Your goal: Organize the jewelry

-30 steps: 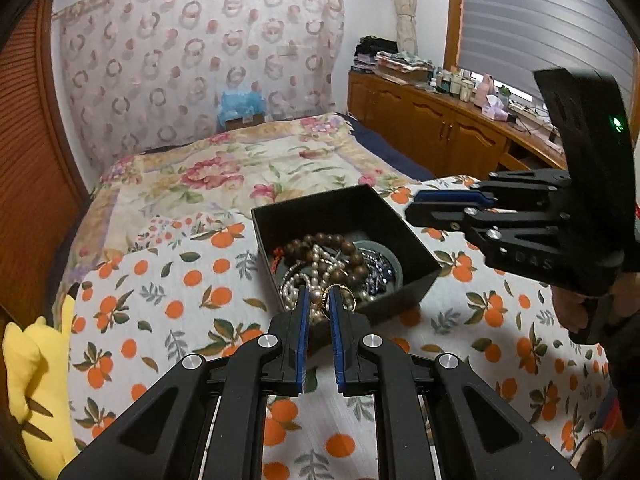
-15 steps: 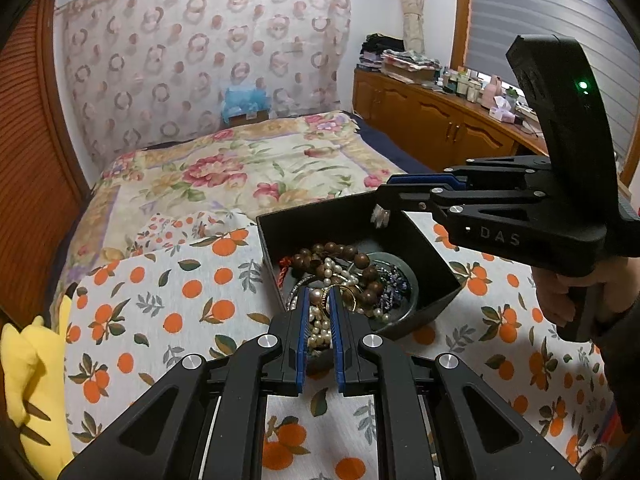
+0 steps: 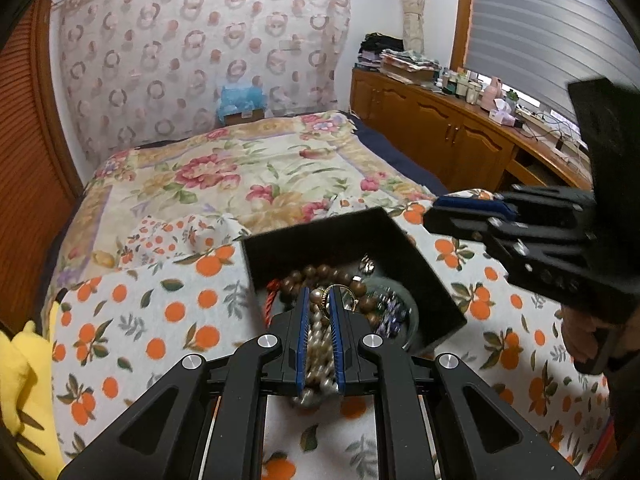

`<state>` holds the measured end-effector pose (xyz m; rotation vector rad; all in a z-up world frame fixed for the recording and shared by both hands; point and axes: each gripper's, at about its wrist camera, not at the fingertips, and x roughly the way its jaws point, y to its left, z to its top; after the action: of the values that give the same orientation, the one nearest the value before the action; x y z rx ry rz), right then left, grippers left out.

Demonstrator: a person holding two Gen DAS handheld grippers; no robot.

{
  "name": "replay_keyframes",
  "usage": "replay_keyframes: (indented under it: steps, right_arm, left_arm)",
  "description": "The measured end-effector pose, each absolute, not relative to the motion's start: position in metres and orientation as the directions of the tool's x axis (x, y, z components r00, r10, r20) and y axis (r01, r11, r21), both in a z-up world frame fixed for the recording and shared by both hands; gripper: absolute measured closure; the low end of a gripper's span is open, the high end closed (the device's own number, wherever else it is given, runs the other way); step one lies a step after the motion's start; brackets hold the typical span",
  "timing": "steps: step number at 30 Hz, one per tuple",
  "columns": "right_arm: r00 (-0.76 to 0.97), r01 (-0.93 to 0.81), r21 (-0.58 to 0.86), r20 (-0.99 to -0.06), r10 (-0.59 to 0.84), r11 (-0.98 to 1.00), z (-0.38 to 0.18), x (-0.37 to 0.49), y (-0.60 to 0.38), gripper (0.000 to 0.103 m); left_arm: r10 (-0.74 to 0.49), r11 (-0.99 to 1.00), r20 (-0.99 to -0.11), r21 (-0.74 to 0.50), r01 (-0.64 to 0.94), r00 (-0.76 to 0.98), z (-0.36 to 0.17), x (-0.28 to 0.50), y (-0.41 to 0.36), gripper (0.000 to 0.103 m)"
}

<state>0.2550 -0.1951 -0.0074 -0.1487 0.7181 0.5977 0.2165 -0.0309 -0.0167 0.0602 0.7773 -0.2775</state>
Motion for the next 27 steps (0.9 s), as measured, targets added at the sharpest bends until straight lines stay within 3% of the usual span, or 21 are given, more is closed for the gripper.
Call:
replay_keyframes:
  steps: [13, 15, 19, 22, 23, 27]
  right_arm:
    - [0.617, -0.513, 0.094, -0.651, 0.443, 0.853, -0.012, 0.237, -0.222, 0.085]
    - [0.617, -0.510, 0.098, -0.650, 0.443, 0.855, -0.013, 0.234, -0.225, 0.085]
    - [0.622, -0.501, 0.100, -0.650, 0.438, 0.860, -0.015, 0.225, -0.228, 0.085]
    - [0.626, -0.493, 0.104, -0.647, 0.435, 0.864, -0.014, 0.217, -0.230, 0.085]
    - [0.630, -0.490, 0.104, -0.644, 0.434, 0.865, -0.014, 0.213, -0.230, 0.085]
    - [0.642, -0.483, 0.105, -0.633, 0.433, 0.869, -0.012, 0.196, -0.231, 0.075]
  left_arm:
    - [-0.253, 0.953, -0.684, -0.056, 0.297, 0.684, -0.012, 0.245, -0.060, 0.090]
    - [-0.252, 0.955, -0.685, -0.060, 0.291, 0.684, -0.014, 0.242, -0.058, 0.079]
    - [-0.225, 0.964, -0.688, -0.055, 0.259, 0.690, -0.015, 0.232, -0.052, 0.071]
    - [-0.193, 0.973, -0.687, -0.043, 0.225, 0.700, -0.015, 0.218, -0.045, 0.059]
    - [-0.183, 0.976, -0.688, -0.042, 0.213, 0.703, -0.016, 0.211, -0.042, 0.050]
    - [-0.159, 0.983, -0.690, -0.043, 0.180, 0.706, -0.014, 0.188, -0.031, 0.038]
